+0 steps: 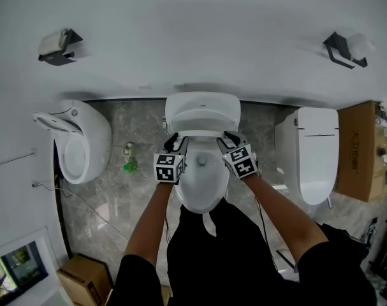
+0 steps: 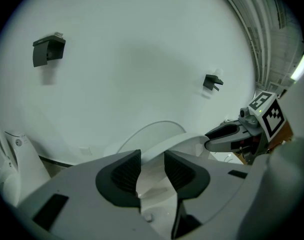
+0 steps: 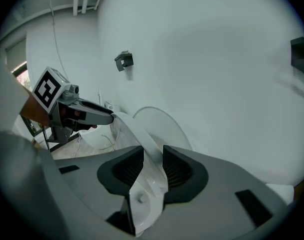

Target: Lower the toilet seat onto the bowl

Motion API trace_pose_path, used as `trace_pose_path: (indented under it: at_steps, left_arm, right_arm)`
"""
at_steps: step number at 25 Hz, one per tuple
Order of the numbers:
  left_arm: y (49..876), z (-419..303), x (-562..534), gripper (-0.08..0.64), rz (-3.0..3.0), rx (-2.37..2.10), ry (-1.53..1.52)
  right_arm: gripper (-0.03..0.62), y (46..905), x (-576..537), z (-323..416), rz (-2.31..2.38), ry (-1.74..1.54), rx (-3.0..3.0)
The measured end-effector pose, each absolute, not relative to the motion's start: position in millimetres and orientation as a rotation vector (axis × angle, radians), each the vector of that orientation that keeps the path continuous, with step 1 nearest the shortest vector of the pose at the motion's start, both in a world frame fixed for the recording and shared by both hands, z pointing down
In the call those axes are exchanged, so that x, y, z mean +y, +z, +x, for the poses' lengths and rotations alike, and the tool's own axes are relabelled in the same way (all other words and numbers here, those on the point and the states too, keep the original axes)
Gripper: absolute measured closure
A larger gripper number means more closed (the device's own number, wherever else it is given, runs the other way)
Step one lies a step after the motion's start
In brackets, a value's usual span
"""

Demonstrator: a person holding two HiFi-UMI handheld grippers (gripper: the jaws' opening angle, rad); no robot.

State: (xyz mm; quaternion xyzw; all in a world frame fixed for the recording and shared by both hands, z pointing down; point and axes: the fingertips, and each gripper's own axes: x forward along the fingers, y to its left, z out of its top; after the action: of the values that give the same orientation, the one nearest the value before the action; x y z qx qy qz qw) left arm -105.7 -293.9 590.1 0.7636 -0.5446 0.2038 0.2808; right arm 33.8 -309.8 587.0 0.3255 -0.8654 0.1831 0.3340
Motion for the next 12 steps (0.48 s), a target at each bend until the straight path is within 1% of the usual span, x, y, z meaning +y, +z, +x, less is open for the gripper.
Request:
trace_pose_path:
  at_steps: [12]
  left_arm:
    - [586.0,-97.8,-228.8,0.417,2.022,-1.501,0.568]
  right_arm:
    - [0.453,582.3,-246.2,41.2,0.789,0.455,-2.273]
